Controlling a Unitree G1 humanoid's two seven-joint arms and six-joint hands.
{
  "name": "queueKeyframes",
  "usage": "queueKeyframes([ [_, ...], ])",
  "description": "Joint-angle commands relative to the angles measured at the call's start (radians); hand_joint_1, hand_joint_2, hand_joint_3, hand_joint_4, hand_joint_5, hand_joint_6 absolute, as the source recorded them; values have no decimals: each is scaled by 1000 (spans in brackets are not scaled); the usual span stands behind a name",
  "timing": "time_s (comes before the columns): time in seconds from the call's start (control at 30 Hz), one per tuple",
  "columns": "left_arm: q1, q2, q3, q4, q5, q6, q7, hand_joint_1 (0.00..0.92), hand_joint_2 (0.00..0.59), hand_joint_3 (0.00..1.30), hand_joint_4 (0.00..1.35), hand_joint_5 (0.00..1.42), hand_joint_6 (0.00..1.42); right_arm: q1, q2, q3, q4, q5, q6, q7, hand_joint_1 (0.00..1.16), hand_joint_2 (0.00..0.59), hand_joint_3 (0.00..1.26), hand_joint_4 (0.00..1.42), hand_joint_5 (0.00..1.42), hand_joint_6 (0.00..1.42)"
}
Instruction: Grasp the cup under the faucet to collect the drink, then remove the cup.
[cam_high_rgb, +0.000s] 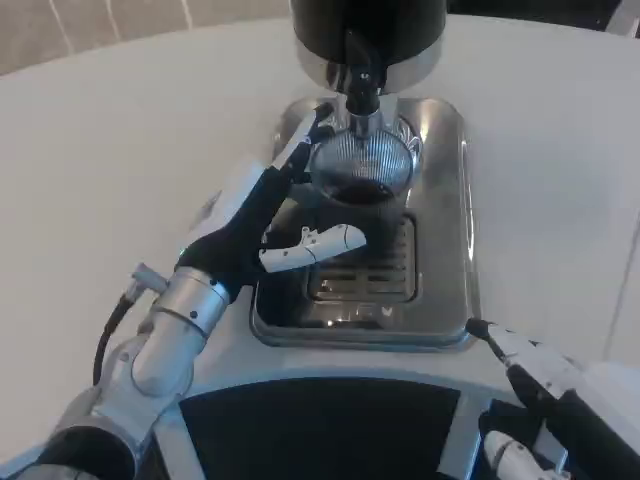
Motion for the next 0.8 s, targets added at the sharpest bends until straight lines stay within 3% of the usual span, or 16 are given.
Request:
queueKeyframes([
  [0.03,-9,-12,-17,19,5,-15,-19,328,55,0,1,348,443,13,17,-13,-14,19,6,-10,0,585,0,0,0,0],
  [0.63,-54,-45,-95,55,76,55,71,333,58,0,68,454,697,3,5,-30,-14,22,34,-11,0,581,0,0,0,0],
  [0.8,-61,-49,-114,63,81,82,93,333,58,0,71,458,703,-5,4,-33,-14,21,41,-8,0,580,0,0,0,0],
])
